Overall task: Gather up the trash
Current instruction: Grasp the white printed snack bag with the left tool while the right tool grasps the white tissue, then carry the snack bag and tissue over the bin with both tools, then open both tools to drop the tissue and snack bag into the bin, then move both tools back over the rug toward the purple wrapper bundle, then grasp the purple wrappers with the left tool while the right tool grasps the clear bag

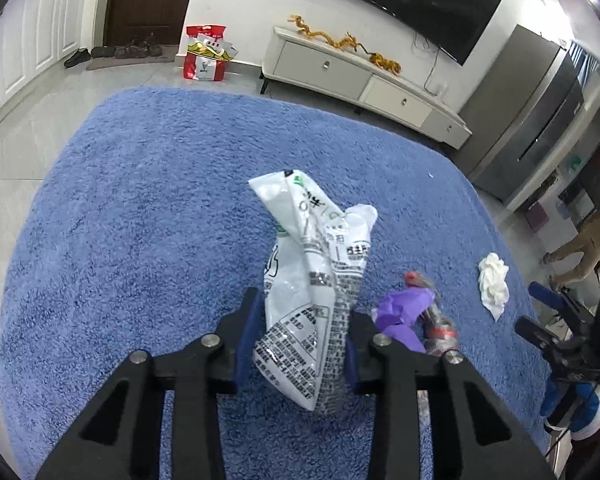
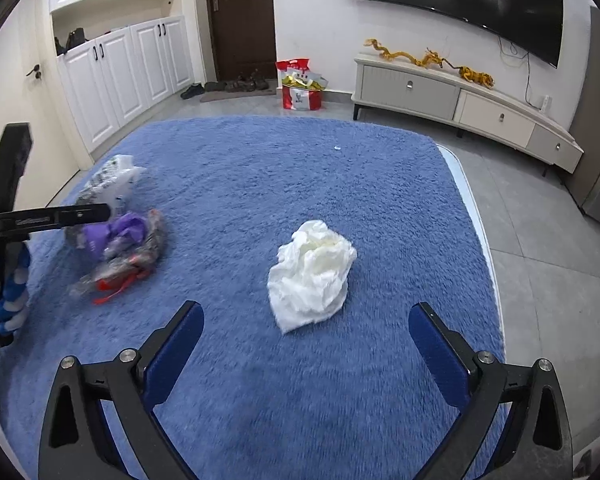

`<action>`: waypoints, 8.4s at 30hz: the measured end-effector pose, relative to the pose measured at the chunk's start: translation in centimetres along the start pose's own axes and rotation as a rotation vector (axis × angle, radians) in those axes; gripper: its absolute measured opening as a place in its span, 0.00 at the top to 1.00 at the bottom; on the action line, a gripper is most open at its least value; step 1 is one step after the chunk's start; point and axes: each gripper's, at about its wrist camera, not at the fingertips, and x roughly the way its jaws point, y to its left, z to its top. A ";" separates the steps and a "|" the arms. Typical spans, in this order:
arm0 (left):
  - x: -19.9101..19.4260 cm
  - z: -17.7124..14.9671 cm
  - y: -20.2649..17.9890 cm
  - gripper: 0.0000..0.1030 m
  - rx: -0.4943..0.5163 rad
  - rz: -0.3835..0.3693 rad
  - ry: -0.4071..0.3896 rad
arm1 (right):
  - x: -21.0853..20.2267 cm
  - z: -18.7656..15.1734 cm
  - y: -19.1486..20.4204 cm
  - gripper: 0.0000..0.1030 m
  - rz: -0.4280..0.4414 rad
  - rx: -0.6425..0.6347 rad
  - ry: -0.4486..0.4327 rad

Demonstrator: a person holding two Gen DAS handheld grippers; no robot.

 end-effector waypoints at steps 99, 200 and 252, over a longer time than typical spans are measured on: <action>-5.8 -13.4 -38.6 0.82 0.647 -0.286 0.120 | -23.5 -21.3 -18.7 0.87 -0.150 0.363 -0.226; -23.6 -7.1 -6.2 0.37 0.224 0.035 -0.227 | -25.3 -6.0 -2.3 0.39 -0.077 0.080 -0.274; -0.8 -3.1 1.0 0.74 -0.089 -0.155 -0.075 | 6.7 2.4 10.8 0.77 0.264 0.136 0.118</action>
